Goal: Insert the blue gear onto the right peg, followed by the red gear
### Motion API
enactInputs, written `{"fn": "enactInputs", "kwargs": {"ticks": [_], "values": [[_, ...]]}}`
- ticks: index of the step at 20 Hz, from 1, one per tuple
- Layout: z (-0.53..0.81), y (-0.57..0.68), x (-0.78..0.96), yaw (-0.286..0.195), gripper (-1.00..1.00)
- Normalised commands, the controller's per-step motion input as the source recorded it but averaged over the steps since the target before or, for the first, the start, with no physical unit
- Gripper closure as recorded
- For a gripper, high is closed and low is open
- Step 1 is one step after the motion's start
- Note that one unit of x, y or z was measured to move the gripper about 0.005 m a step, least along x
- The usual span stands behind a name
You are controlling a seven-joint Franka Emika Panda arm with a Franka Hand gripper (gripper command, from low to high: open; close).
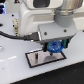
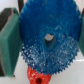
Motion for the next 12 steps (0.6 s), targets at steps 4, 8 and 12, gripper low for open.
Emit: {"fn": "enactInputs", "kwargs": {"ticks": [4,8,12], "values": [[-0.08,-0.03,0.15,0.0,1.0],[-0.01,-0.05,0.27,0.0,1.0],[0.22,-0.03,0.2,0.0,1.0]]}}
